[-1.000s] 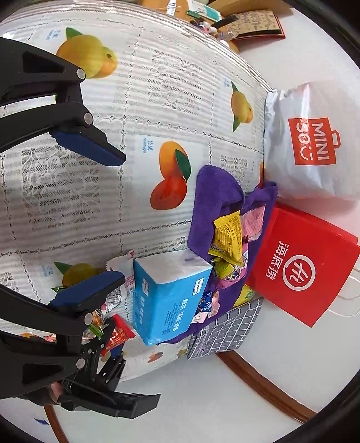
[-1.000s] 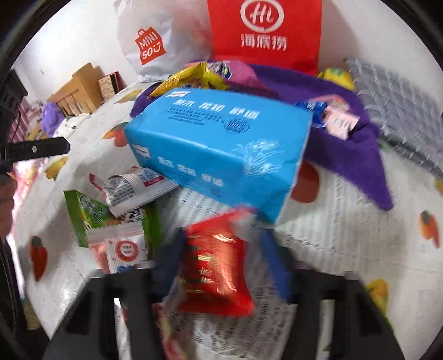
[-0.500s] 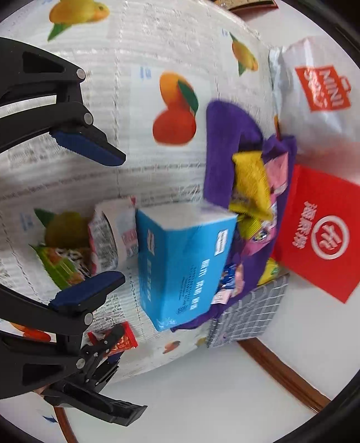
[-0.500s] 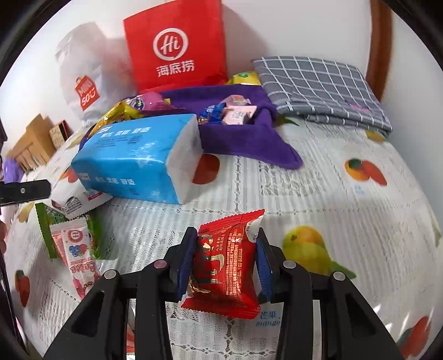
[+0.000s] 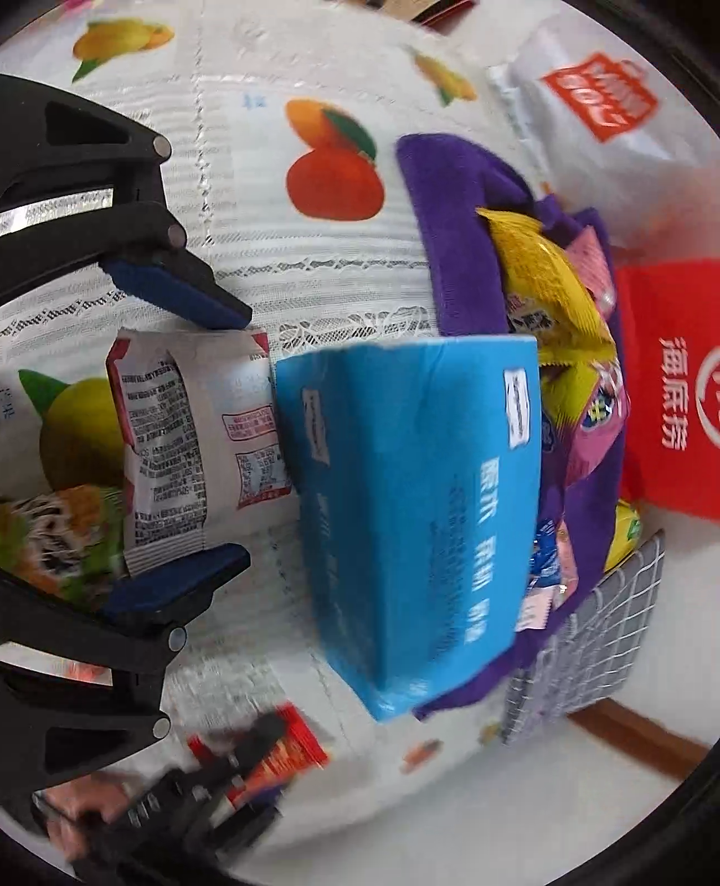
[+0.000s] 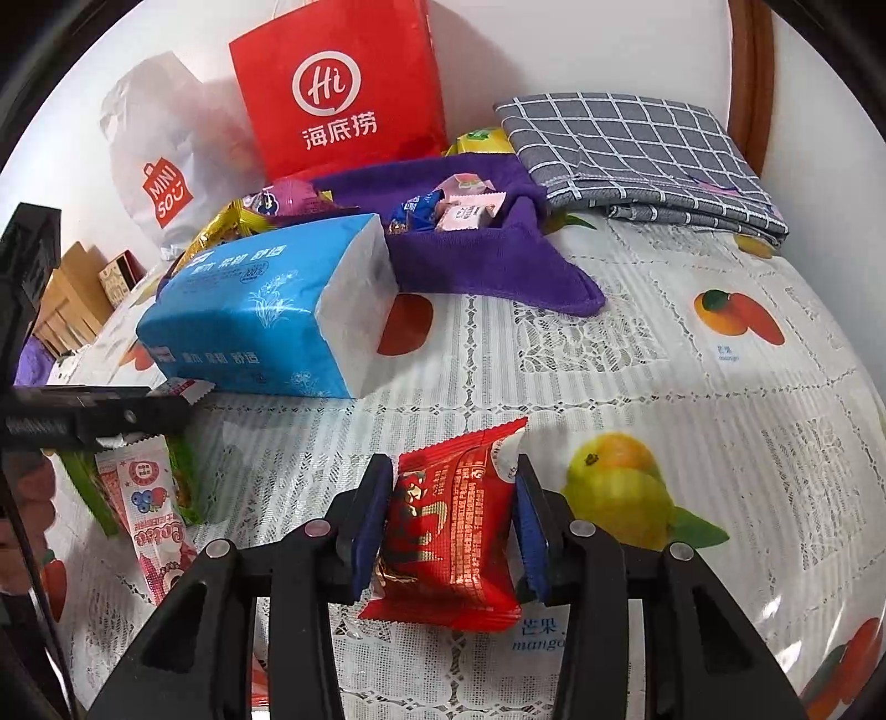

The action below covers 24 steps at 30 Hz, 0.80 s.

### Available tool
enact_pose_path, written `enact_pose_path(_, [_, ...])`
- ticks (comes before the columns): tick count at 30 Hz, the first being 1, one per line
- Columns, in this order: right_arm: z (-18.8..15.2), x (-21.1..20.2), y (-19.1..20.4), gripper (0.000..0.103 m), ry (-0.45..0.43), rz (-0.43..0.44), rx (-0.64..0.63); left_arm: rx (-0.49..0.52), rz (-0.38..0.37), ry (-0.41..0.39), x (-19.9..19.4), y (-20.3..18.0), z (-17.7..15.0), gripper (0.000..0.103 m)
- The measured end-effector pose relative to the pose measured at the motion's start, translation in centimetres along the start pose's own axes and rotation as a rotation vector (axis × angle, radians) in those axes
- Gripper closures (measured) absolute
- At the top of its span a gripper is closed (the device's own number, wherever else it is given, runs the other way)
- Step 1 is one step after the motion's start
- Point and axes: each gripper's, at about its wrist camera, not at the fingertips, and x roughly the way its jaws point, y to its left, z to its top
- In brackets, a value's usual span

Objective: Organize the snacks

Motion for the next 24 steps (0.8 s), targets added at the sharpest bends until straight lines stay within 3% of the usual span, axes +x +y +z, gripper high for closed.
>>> enact_pose_path(3, [0.0,0.0,-0.1,0.06,-0.001,0.008,0.007,0.022,0.037,-0.018,-0.3,-0.1,-0.3,0.04])
enact_pose_path(8, [0.0,0.0,-0.1,0.06,-0.001,0.003,0.002,-0.018,-0.011,-0.048,-1.9,1.3,-0.7,0.048])
enact_pose_path(16, [-0.1,0.0,-0.1,0.058,-0.002,0.015,0.006,-0.078,-0.07,-0.079,-4.4,3.4,-1.7,0.048])
enact_pose_path(24, [-0.5,-0.9,0.9,0.061,-0.013,-0.034,-0.011,-0.101,-0.093,-0.099,-6.2,4.5,-2.1,0.048])
